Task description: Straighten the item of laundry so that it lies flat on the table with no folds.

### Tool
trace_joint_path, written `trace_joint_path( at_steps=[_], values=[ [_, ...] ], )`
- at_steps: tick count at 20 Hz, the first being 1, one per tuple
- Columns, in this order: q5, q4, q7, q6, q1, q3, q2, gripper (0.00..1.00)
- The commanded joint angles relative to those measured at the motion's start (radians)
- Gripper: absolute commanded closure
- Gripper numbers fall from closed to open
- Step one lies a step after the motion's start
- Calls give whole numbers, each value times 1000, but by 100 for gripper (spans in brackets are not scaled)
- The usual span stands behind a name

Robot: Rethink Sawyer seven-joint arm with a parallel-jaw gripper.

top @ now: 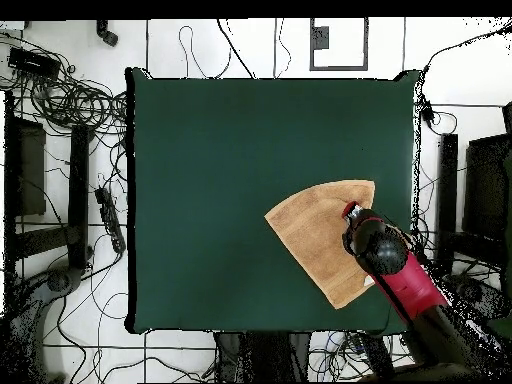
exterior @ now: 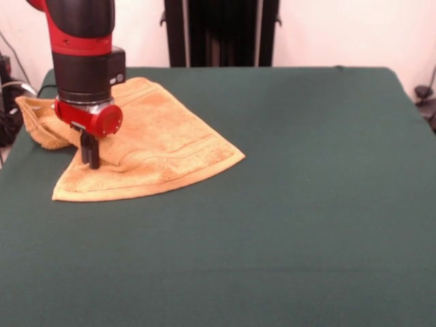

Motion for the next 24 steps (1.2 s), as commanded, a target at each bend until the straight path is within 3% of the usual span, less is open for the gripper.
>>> trace_joint_path(
  at_steps=[1,8,24],
  values=[
    [49,-142,280,-122,53,141,287,100],
    [21,-154,223,-88,81,132,238,100],
    [-129,-209,132,-20,10,262,257,100]
  ],
)
